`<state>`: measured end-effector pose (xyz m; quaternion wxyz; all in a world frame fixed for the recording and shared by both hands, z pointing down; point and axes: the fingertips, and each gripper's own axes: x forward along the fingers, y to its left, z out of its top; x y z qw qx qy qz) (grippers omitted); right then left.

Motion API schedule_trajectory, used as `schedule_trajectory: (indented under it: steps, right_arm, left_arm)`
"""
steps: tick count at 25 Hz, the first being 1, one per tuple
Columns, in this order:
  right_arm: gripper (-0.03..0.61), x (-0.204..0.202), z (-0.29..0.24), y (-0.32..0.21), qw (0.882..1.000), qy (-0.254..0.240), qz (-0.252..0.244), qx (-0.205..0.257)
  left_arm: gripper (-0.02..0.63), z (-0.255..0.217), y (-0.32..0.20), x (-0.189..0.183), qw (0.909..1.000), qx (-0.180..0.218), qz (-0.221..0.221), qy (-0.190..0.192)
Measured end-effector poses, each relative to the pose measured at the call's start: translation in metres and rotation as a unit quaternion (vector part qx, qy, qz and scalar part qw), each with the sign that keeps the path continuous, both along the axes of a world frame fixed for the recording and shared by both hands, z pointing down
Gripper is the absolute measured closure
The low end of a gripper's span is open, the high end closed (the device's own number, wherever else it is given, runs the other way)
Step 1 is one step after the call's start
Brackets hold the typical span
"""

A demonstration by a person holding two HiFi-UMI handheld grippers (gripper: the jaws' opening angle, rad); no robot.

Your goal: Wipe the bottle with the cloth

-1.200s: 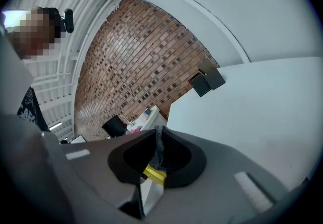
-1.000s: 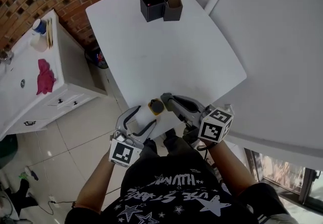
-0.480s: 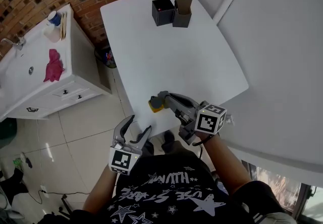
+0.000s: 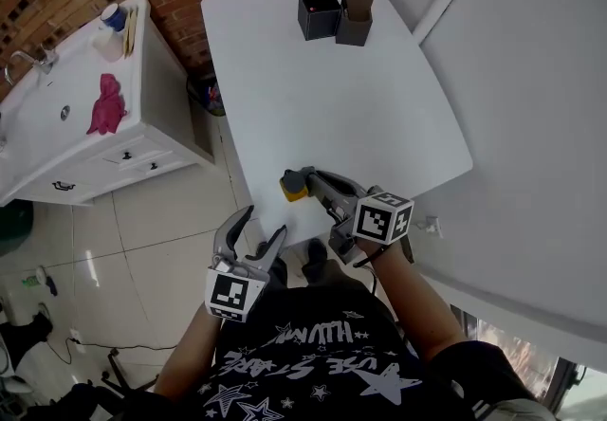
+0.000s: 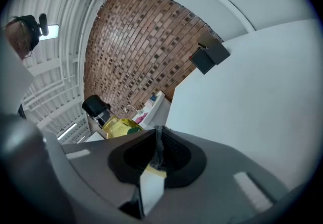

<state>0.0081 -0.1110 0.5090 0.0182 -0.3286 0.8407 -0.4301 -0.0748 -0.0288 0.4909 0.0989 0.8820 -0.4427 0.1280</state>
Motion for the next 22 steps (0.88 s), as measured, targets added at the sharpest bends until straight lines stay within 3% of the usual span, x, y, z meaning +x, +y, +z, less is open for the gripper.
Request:
schedule_trajectory:
  steps: [13,18,22]
  right_arm:
    - [0.541,-0.001,0.029,0.0,0.998,0.069,-0.001,0.002]
    - [0.54,0.02,0.001,-0.007,0.995,0.079,0.038,0.048]
    - [0.541,0.037,-0.012,-0.005,0.994,0.078,0.046,0.059]
  left_arm:
    - [0.334,-0.004,-0.001,0.014,0.9998,-0.001,-0.018,-0.006]
    - [0.334,0.009,-0.004,0.025,0.9973,-0.022,-0.064,-0.029]
    - [0.323,0.017,-0.011,0.048,0.9942,-0.032,-0.098,-0.029]
